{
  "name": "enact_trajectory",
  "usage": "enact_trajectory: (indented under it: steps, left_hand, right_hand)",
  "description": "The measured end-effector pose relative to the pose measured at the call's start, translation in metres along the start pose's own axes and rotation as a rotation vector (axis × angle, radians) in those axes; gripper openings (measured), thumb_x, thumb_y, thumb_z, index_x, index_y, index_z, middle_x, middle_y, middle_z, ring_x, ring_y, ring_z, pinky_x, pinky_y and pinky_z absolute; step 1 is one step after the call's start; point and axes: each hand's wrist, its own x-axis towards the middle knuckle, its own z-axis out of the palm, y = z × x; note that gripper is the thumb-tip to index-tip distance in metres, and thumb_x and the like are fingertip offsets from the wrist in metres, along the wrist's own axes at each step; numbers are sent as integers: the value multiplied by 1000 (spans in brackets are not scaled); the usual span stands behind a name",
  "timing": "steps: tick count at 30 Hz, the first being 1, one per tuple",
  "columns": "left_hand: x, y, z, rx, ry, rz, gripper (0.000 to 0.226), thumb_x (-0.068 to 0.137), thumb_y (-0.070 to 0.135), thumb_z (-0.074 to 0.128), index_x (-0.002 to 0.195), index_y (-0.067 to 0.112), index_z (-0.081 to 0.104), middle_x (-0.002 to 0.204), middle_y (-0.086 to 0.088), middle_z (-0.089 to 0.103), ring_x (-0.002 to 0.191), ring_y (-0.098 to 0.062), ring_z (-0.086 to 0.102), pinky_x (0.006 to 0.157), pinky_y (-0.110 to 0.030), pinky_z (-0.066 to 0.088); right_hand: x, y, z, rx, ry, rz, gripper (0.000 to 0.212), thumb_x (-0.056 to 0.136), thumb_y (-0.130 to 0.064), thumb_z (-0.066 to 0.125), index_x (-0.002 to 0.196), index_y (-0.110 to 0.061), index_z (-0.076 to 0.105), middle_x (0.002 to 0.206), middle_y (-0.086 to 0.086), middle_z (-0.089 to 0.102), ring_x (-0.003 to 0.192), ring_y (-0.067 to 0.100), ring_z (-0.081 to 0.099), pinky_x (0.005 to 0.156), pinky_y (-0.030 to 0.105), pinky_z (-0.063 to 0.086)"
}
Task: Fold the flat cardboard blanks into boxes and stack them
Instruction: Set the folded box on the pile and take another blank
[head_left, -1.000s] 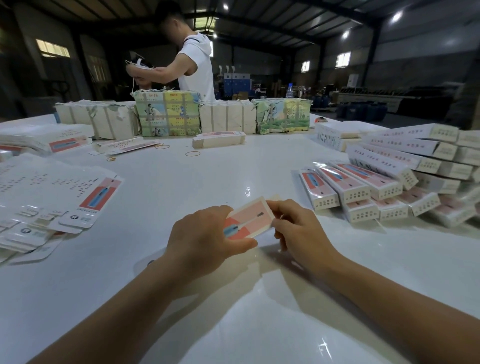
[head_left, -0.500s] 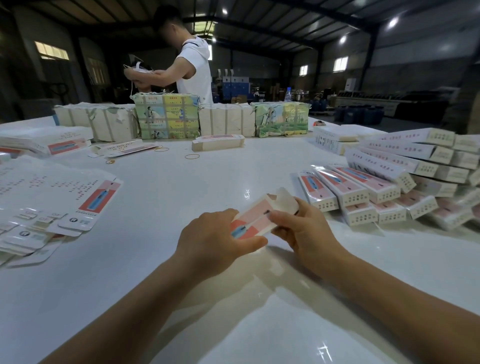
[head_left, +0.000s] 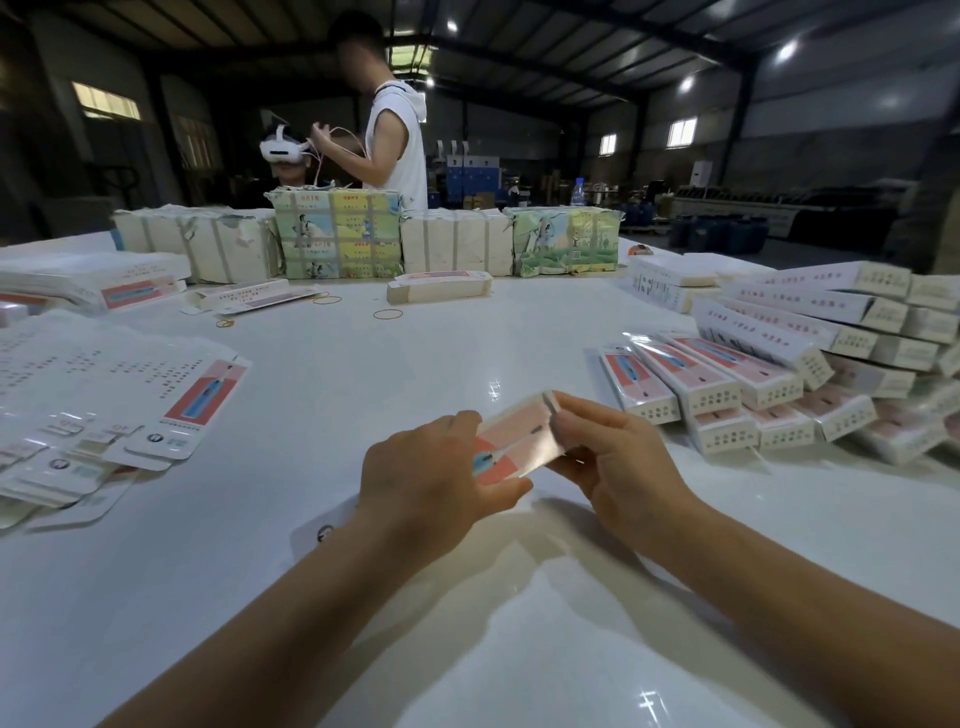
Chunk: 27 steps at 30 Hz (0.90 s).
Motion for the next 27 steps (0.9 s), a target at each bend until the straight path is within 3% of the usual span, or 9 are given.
enact_trajectory:
  steps: [3,7,11,14,16,20,24,27]
  left_hand:
    - [-2,0,0,-9,31,23,61,73,76,50,117,32,47,110,13,60,82,-13,59,71,-27,53]
    - [-3,-1,-1,-3,68,57,63,73,76,49,118,32,47,111,13,61,77,-10,56,67,-24,51]
    - [-2,-2,-1,46,67,85,65,73,76,48,120,30,47,109,11,62,74,-11,54,63,-23,47]
    - [-1,0,-1,109,66,96,66,74,76,45,121,30,46,109,12,62,72,-10,47,60,-22,39]
    - [-2,1,-3,112,53,89,66,75,76,44,122,30,45,111,12,61,75,-11,50,63,-22,43]
    - [-2,4,-6,103,28,67,66,77,75,44,123,28,44,114,11,60,85,-14,58,73,-26,50]
    - [-4,12,-5,172,51,53,63,79,73,41,120,26,45,110,9,59,87,-17,59,70,-26,47]
    - [-4,12,-4,192,52,57,64,78,74,40,121,27,45,109,9,60,87,-16,60,67,-25,44]
  right_hand:
    - [-2,-2,2,25,1,-29,34,93,-5,52,81,-22,80,88,4,75,81,15,72,67,21,56]
    - [-5,-1,3,-32,-2,-112,34,92,-8,55,81,-30,79,91,3,75,86,16,71,69,20,55]
    - [-9,0,3,-208,5,-220,49,95,-6,50,75,-43,76,87,-6,75,87,11,70,70,18,55]
    - [-11,5,2,-446,43,-313,43,99,-7,45,89,-35,76,88,-7,74,88,11,69,74,22,55]
    - [-13,8,1,-601,41,-360,36,100,-6,38,105,-22,71,89,-5,72,86,9,66,74,18,52]
    - [-19,11,7,-781,38,-476,27,97,0,37,99,-15,60,79,2,66,68,5,56,58,12,40]
    - [-21,14,11,-918,30,-527,25,97,-5,37,113,-13,55,86,-11,56,68,-2,51,64,6,36]
    - [-21,11,9,-926,4,-511,22,96,-4,39,108,-15,54,76,-16,52,64,-1,49,60,10,35]
